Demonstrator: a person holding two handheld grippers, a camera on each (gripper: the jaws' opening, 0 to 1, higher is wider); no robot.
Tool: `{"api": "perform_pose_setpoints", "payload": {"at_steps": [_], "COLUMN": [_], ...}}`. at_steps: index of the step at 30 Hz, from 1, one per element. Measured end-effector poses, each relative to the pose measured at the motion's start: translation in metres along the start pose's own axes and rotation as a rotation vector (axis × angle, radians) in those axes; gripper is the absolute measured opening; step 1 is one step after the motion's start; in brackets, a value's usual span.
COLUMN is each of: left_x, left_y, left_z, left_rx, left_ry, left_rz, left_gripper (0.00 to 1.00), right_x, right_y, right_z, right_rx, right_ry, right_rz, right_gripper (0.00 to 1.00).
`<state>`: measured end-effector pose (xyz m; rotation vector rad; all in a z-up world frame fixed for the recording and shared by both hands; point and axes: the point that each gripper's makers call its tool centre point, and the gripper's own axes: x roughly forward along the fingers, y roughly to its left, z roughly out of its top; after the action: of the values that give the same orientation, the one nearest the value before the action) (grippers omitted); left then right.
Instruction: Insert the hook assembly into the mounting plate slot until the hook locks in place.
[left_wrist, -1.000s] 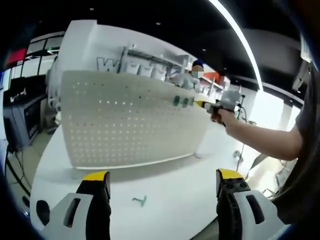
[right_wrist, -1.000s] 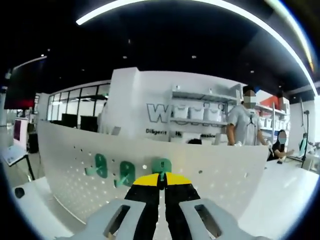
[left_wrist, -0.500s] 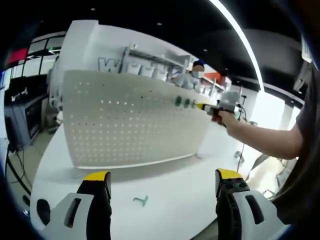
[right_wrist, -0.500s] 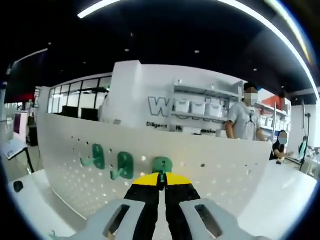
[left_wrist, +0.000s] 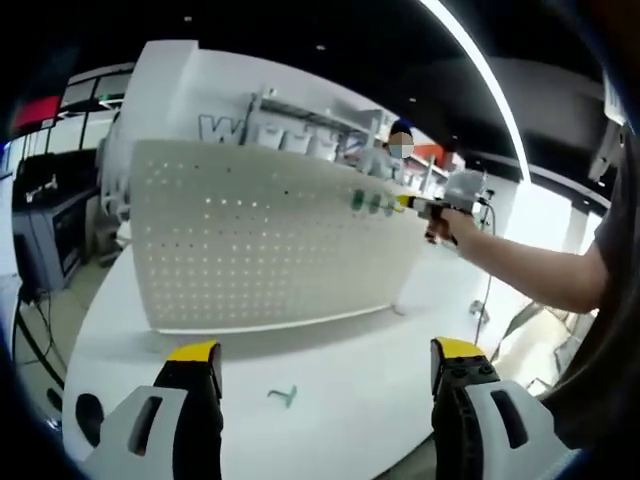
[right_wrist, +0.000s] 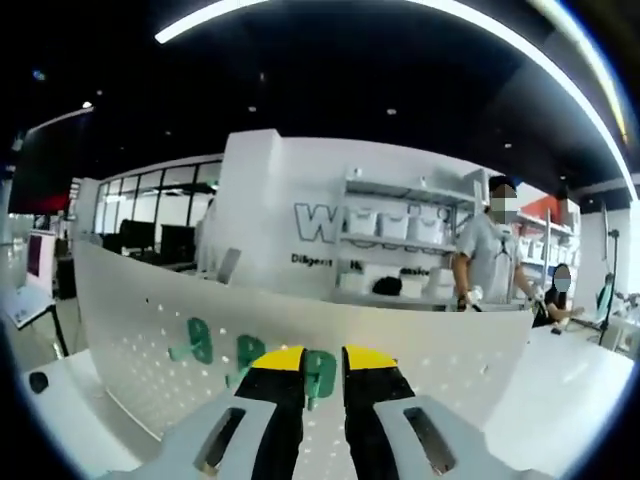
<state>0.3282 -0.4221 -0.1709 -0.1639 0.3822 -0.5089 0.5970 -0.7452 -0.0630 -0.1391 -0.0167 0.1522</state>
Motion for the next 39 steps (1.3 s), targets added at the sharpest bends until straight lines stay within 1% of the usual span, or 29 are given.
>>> {"api": "perform_pose_setpoints", "payload": {"at_steps": [1, 2, 4, 6, 9, 12, 16, 20, 23, 25, 28, 32, 39], "left_x": [0.0, -0.001, -0.002, -0.002, -0.003, -0.005, -0.006, -0.007, -0.007, -0.007, -0.007, -0.007, -0.009], "left_y": [-0.001, -0.002, -0.002, -0.002, -0.004, -0.006, -0.006, -0.006, -0.005, -0.007, -0.009, -0.011, -0.011], "left_z": [0.0, 0.0, -0.001, -0.003, -0.009, -0.012, -0.016, -0.019, -0.024, -0.026, -0.026, -0.027, -0.032], "left_rx": [0.002, 0.004, 0.005, 0.003, -0.003, -0.006, -0.006, -0.007, -0.004, -0.008, -0.004, -0.001, -0.006], "left_ry": [-0.001, -0.003, -0.005, -0.002, 0.007, 0.011, 0.022, 0.026, 0.043, 0.047, 0.047, 0.047, 0.064], "left_rz": [-0.001, -0.001, -0.002, -0.002, -0.004, -0.007, -0.007, -0.007, -0.007, -0.012, -0.016, -0.02, -0.016], "left_gripper": [0.87, 0.87, 0.87, 0.87, 0.87, 0.87, 0.87, 0.87, 0.87, 0.87, 0.86, 0.86, 0.87], "right_x": [0.0, 0.004, -0.001, -0.005, -0.02, -0.031, -0.046, -0.059, -0.07, -0.075, -0.086, -0.099, -0.116], "right_y": [0.0, -0.007, -0.005, -0.003, 0.004, 0.011, 0.025, 0.033, 0.041, 0.044, 0.047, 0.06, 0.087], "right_z": [0.001, 0.001, 0.008, 0.01, 0.017, 0.018, 0.015, 0.014, 0.014, 0.013, 0.015, 0.014, 0.003], "right_rx": [-0.003, -0.024, -0.026, -0.018, -0.021, -0.014, -0.015, -0.029, -0.03, -0.029, -0.036, -0.033, -0.049], "right_ry": [-0.001, 0.002, -0.007, -0.015, -0.019, -0.018, -0.002, 0.015, 0.019, 0.023, 0.006, 0.009, 0.034], "right_rz": [0.0, 0.0, 0.004, 0.015, 0.026, 0.048, 0.101, 0.133, 0.157, 0.164, 0.16, 0.195, 0.26], "right_gripper": [0.12, 0.12, 0.12, 0.12, 0.12, 0.12, 0.12, 0.12, 0.12, 0.11, 0.11, 0.11, 0.11]}}
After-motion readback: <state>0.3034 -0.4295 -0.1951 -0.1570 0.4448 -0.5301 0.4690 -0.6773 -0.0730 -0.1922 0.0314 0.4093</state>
